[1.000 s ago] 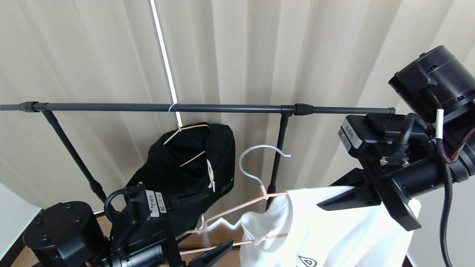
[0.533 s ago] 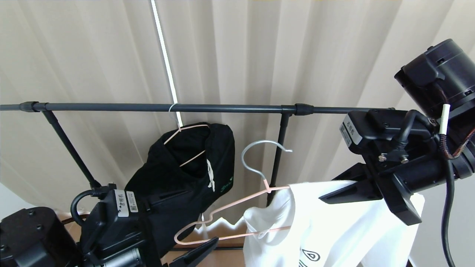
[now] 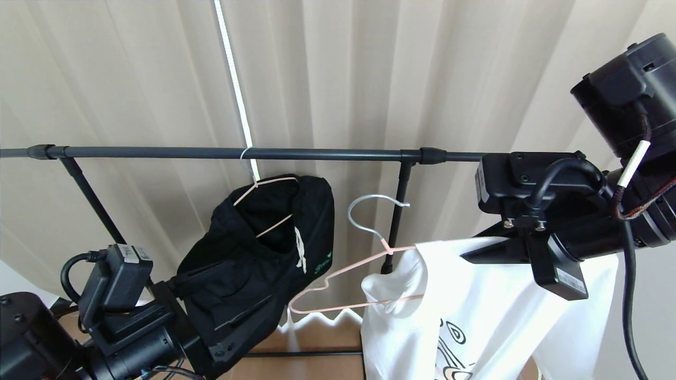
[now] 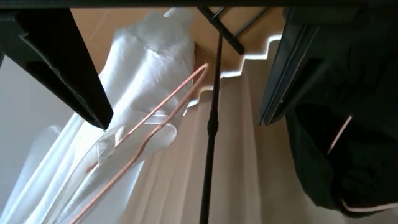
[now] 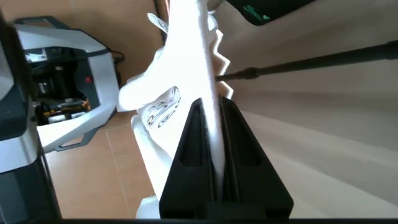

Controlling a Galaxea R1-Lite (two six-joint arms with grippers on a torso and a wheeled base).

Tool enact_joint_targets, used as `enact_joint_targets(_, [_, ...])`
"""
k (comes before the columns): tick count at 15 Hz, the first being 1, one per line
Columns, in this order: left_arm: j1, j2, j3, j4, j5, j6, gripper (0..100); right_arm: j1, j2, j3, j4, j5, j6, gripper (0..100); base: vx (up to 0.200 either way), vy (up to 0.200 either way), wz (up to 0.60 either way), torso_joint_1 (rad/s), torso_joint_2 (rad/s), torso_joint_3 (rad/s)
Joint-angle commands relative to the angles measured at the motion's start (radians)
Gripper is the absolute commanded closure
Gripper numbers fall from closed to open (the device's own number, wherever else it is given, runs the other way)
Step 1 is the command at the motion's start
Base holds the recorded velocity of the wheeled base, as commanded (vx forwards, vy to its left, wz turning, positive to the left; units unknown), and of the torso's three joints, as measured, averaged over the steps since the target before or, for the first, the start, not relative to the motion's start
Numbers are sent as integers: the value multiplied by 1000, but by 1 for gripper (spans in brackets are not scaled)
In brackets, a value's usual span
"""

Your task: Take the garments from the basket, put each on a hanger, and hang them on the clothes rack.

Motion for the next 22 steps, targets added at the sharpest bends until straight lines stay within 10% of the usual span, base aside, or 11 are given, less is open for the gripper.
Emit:
enact_joint_targets(1, [-7, 0, -2, 61, 21, -12, 0, 37, -27, 35, -49, -49, 15, 100, 0, 0, 0, 0, 0, 0])
enact_joint_targets(7, [-126, 2, -138, 437, 208, -188, 0, 112, -123, 378, -518, -343, 29, 100, 0, 0, 0, 0, 0, 0])
enact_joint_targets(13, [-243, 152, -241, 559, 351, -388, 0, 122, -150, 595, -885, -423, 28, 100, 0, 0, 0, 0, 0, 0])
enact_joint_targets(22, [-281, 301, -520, 690, 464, -460, 0, 152, -151, 647, -1019, -448, 40, 100, 0, 0, 0, 0, 0, 0])
